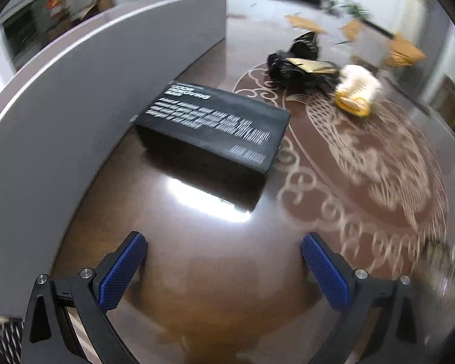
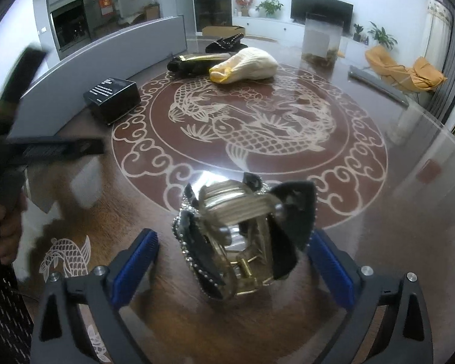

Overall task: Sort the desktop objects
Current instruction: 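Grasp the black odor removing bar box with left tool while right tool holds the case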

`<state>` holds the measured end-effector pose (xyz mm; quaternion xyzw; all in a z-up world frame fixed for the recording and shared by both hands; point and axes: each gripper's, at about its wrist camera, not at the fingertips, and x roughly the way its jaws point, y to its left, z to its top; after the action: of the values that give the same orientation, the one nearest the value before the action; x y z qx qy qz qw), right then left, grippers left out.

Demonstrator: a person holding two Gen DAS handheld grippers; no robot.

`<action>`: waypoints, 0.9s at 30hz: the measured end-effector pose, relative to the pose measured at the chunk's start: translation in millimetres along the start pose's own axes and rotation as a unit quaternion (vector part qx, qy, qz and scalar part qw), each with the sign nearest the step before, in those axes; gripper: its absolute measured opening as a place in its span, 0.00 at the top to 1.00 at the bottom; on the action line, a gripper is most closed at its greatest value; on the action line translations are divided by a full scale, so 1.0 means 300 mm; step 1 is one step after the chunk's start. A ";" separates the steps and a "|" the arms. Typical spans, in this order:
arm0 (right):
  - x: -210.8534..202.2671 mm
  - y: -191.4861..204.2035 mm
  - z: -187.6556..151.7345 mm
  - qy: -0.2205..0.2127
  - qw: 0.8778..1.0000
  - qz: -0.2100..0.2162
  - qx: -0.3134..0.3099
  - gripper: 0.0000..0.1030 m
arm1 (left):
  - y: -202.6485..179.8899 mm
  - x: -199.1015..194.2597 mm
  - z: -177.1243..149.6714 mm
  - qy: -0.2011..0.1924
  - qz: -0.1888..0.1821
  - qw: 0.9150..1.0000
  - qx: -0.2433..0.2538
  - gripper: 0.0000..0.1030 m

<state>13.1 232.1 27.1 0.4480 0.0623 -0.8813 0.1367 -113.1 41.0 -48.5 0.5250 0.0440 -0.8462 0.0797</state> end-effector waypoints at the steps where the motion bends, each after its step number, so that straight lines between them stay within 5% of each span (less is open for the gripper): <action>1: -0.001 -0.002 -0.001 -0.001 1.000 0.001 0.001 0.03 | -0.016 0.007 0.016 0.011 0.010 1.000 -0.023 0.00; 7: -0.009 -0.011 -0.003 -0.006 1.000 0.012 0.010 0.03 | -0.070 0.044 0.098 0.054 0.062 0.986 -0.146 0.00; 17: -0.014 -0.012 -0.004 -0.010 0.999 0.029 0.013 0.03 | -0.069 0.086 0.187 0.089 0.110 0.948 -0.284 0.00; 27: -0.021 -0.025 -0.006 -0.016 0.999 0.042 0.023 0.03 | -0.040 0.122 0.265 0.081 0.118 0.943 -0.299 0.00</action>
<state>15.8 240.7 30.9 0.4395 0.0209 -0.8829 0.1639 -201.4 36.9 -46.0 0.5452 0.2391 -0.7332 0.3285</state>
